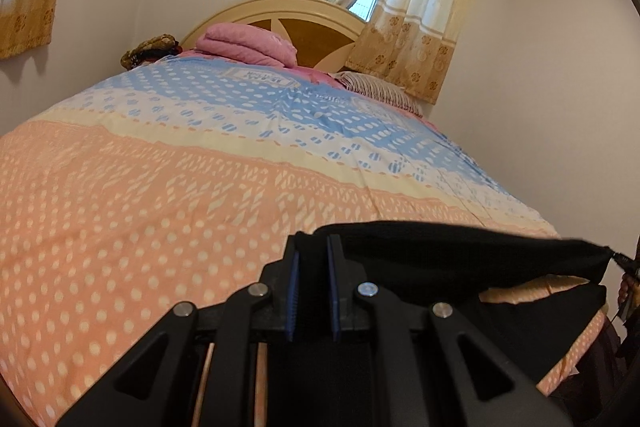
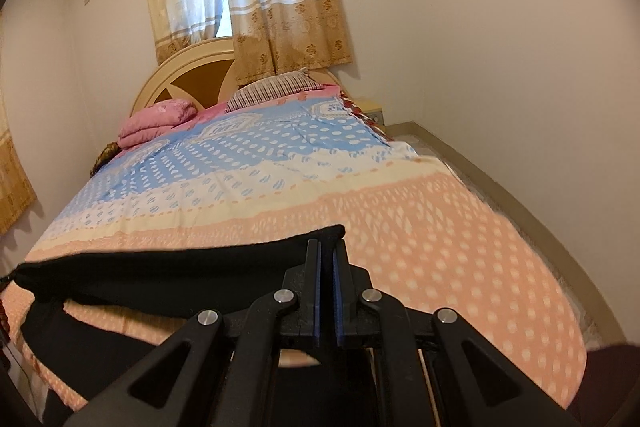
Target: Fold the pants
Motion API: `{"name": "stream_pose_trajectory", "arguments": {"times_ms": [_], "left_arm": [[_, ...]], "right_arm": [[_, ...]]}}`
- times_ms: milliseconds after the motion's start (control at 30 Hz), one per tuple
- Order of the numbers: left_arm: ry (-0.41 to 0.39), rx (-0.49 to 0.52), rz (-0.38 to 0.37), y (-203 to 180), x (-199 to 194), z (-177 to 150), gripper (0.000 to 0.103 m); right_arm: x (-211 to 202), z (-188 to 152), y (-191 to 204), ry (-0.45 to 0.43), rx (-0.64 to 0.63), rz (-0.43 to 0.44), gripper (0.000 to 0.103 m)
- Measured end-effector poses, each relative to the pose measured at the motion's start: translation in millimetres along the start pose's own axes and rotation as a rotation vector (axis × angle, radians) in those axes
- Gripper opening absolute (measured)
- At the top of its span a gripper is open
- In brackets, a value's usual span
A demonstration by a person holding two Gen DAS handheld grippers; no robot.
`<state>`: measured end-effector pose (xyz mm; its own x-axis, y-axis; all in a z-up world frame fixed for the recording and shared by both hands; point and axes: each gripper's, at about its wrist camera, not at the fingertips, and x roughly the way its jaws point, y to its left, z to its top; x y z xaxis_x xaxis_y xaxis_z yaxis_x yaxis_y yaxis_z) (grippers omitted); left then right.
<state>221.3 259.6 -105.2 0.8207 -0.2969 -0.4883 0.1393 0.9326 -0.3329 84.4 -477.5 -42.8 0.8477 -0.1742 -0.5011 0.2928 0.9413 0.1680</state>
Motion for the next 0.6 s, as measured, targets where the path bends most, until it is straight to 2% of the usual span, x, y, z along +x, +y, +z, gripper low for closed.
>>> {"name": "stream_pose_trajectory", "arguments": {"times_ms": [333, 600], "left_arm": [[0.013, -0.003, -0.024, 9, -24, -52, 0.013], [0.052, 0.049, 0.043, 11, -25, -81, 0.013]], "right_arm": [[-18, -50, -29, 0.038, 0.081, -0.024, 0.005], [-17, -71, -36, 0.09, 0.081, -0.057, 0.005]]}}
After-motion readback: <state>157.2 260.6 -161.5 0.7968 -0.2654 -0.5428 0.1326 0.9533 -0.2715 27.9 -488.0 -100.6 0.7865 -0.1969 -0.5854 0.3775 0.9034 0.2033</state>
